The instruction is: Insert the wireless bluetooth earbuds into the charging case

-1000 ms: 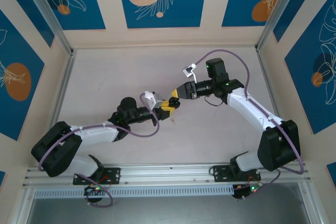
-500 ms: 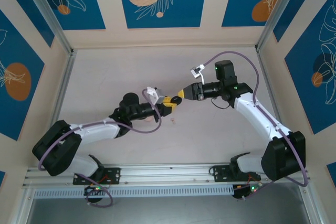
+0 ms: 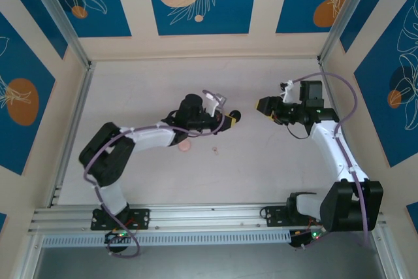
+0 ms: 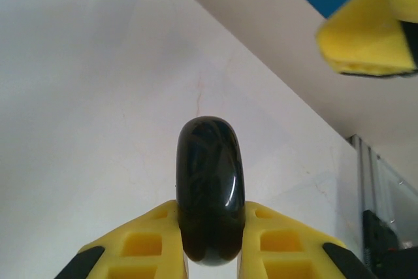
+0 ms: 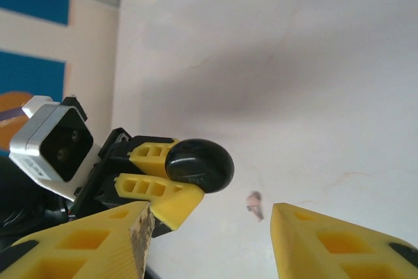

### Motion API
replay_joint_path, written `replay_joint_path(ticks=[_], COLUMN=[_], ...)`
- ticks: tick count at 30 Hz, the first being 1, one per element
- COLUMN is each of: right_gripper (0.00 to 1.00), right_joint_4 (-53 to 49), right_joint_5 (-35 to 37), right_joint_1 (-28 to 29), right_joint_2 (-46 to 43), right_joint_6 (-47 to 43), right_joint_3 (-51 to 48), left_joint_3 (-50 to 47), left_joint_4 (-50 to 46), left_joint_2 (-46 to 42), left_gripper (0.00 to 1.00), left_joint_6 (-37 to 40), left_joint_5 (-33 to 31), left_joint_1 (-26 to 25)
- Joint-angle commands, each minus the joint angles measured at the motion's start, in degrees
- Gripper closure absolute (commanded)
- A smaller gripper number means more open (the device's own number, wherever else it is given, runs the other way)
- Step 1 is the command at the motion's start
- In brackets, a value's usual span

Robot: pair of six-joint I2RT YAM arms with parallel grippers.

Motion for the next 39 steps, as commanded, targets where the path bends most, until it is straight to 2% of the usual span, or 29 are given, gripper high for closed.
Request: replay_joint_path(ticks=[1, 7, 16, 25, 35, 39], right_gripper=[0.47, 0.47, 0.47, 0.48, 0.48, 0.48], right_joint_4=[-5.9, -5.9, -2.0, 2.4, 3.4, 3.5], right_joint_5=[3.9, 1.2, -0.8, -2.9, -3.6, -4.3], right_joint_1=[-3.5, -9.4, -10.5, -10.8, -11.1, -11.1], right_joint_2=[-1.5, -1.5, -1.6, -2.8, -4.2, -4.1], right_joint_6=[0.9, 0.9, 1.9, 4.3, 4.6, 4.5], right_joint_3=[-0.9, -2.9, -7.0, -10.9, -11.3, -11.5], left_joint_3=[7.3, 18.2, 28.6, 31.1, 31.7, 32.8], left_joint_4=[-4.6, -12.6, -22.7, -25.6, -34.7, -40.9], left_joint_2=[5.1, 13.6, 23.3, 27.7, 25.8, 23.7], left_gripper=[0.83, 0.82, 0.82, 0.80, 0.55, 0.53], left_joint_6=[-10.1, -18.1, -26.0, -30.5, -27.3, -22.9], left_joint_5=[3.6, 1.6, -2.4, -3.7, -8.3, -11.4], left_joint_1=[-1.4, -3.2, -4.4, -4.8, -4.6, -4.2])
